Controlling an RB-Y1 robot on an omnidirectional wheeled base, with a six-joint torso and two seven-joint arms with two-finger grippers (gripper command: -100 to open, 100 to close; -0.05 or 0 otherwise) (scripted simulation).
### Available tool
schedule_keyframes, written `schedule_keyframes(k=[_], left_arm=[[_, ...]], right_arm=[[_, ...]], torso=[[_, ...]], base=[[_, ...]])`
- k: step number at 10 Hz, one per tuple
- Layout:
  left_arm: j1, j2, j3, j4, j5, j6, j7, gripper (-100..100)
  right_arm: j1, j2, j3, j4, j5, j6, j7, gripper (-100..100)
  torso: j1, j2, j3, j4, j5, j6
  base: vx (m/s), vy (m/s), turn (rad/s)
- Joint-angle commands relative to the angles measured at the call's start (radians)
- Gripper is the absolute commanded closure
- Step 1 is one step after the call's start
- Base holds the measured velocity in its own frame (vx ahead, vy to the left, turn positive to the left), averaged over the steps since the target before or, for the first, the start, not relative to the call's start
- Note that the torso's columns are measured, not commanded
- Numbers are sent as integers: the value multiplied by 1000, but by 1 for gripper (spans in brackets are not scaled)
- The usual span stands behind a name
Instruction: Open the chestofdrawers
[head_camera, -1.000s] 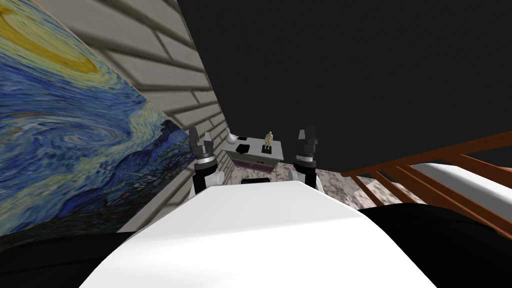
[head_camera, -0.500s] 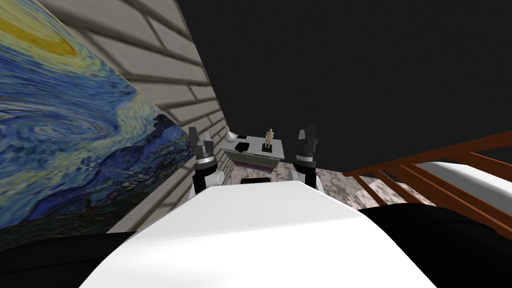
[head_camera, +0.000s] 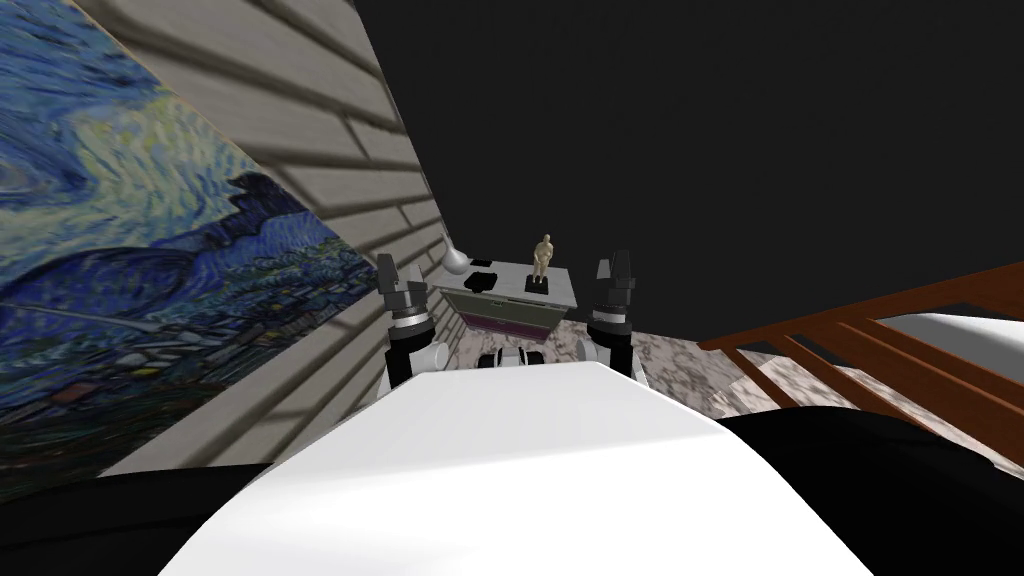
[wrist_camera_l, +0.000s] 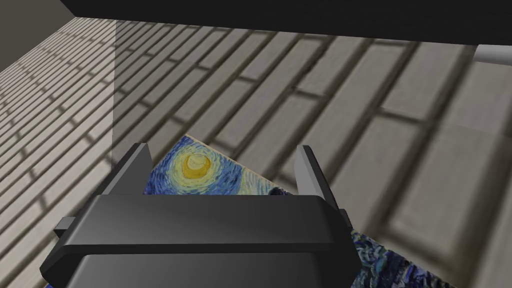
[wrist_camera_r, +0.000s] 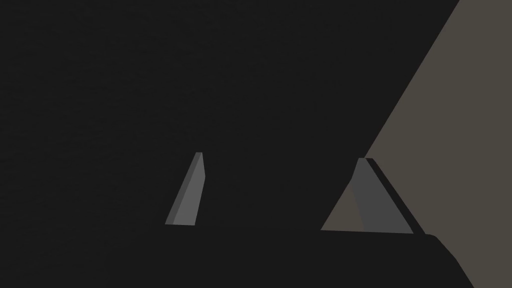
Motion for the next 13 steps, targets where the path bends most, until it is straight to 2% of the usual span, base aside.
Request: schedule_keyframes(k=[1,7,10,11,13], left_arm=[[-7,52,-5,46,-4,-22,-4,-100],[-30,123,-25,207,-17,-109,-21,-100],[-45,141,-38,305,-26,-168,-32,-100],[-45,141,-38,317,-26,-168,-32,-100],[-57,148,-48,391,-32,-211,-40,-100]], right_arm=[[0,0,0,0,0,0,0,0],[0,0,0,1,0,0,0,0],[0,0,0,1,0,0,0,0],[0,0,0,1,0,0,0,0],[0,0,0,1,0,0,0,0]], torso=[[0,33,-69,33,0,0],[0,46,-94,47,0,0],[0,47,-94,47,0,0],[0,47,-94,47,0,0],[0,47,-93,47,0,0]], base=[[18,-6,-11],[28,-10,-13],[38,-9,-18],[24,-11,-6],[24,-8,-18]])
